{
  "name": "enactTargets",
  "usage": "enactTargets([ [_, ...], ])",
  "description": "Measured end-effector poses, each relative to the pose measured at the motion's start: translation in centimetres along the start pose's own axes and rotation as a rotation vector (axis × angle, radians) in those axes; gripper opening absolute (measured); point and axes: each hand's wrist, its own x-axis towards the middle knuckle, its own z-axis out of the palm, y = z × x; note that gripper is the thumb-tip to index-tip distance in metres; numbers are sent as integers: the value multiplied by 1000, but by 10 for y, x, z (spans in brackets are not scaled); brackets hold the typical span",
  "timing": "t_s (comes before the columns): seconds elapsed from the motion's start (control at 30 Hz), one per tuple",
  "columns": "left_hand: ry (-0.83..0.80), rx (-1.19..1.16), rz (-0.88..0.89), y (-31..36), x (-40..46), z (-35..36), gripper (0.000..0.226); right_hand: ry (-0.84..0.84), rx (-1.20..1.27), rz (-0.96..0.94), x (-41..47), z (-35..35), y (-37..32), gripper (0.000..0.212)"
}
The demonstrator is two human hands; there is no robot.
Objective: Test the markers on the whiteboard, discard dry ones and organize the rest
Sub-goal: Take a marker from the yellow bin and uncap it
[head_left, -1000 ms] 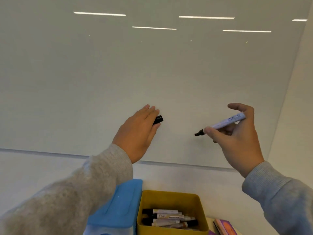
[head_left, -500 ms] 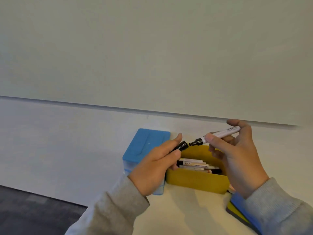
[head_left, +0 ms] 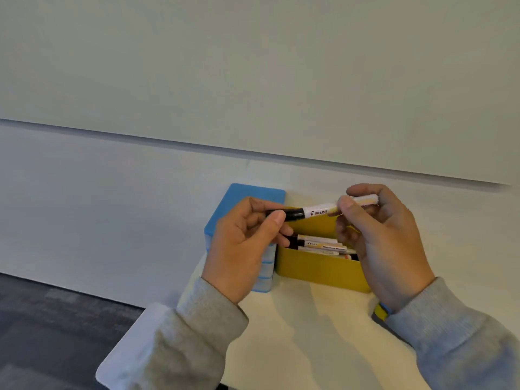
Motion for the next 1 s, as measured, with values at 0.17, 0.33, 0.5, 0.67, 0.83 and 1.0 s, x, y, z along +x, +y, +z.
enactTargets([
  [0.17, 34, -11, 21, -4, 4, 7, 12, -33, -45, 26, -2, -1, 7, 7],
  [0.33, 64, 21, 50, -10, 4, 12, 12, -56, 11, 118, -3, 0, 13, 17],
  [0.5, 95, 33, 68, -15, 6, 13, 13, -73, 67, 176, 3, 3, 13, 18],
  [0.67, 139, -236, -64, -21, 1, 10, 27, -121, 83, 172, 1, 21, 19, 12],
  [0.83, 272, -282, -96, -30, -10, -8, 21, -193, -57, 76, -12, 46, 43, 16],
  [1.0, 529, -375, -76, -25, -1, -85, 26, -395, -413, -185, -38, 70, 92, 10],
])
